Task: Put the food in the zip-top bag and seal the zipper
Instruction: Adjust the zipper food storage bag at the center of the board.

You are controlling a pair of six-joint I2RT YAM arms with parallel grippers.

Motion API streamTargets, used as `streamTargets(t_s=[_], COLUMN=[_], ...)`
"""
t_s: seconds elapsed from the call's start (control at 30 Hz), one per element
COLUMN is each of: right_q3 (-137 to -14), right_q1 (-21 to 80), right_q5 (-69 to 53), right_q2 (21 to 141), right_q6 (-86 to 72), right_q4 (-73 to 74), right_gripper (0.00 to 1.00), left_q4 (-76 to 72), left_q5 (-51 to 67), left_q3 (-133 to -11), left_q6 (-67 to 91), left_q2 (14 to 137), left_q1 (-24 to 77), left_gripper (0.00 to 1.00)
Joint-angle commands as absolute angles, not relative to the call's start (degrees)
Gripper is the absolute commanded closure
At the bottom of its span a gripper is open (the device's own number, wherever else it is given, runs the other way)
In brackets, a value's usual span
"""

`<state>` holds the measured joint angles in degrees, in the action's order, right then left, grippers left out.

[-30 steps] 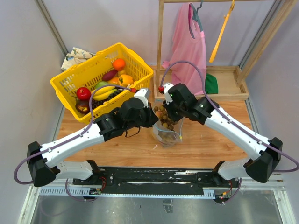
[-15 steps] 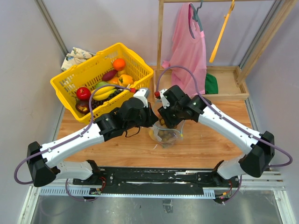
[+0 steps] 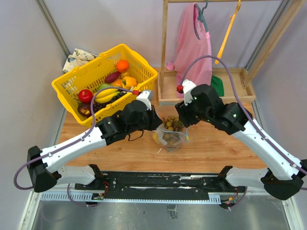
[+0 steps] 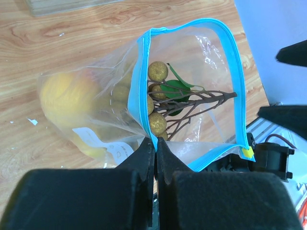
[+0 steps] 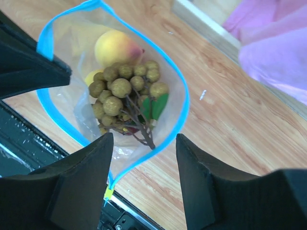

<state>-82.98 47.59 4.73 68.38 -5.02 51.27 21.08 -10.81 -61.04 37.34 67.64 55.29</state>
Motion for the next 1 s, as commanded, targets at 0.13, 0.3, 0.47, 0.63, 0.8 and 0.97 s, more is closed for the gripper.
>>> streamTargets(t_s=[0.13,0.3,0.47,0.63,0.8,0.97], right_q3=[-78.0,-73.1,-71.5,-74.4,-78.1,-78.8], right_q1=[45.1,44.1,43.8,43.8,43.8,43.7], right_q5=[14.7,14.9,13.3,12.8,12.7,14.1], right_q2=[65.4,65.5,66.5,65.7,64.9,63.6], right_q6=[-11.1,-12.7,-12.4,-9.0,-5.7,-3.5], right_q4=[51.8,46.5,43.0,42.9,44.9,45.3], right_gripper=[0.52,0.55,0.65,0.85,0.98,0.99], left_q4=[19.1,19.0,19.1,20.1,21.9,22.2], left_q5=[-11.4,-11.1,-11.2,-11.5,-12.9,-12.4], left_q3=[-60.8,-60.9,-60.8,-62.5,-65.4,-66.9], left_q6=[37.2,37.1,37.2,36.0,34.2,33.3], left_q2=[66.1,66.1,65.9,66.2,66.5,67.7], left_q1=[55.1,55.1,55.0,55.1,55.0,54.8], left_gripper=[1.00,1.00,1.00,1.00,1.00,1.00])
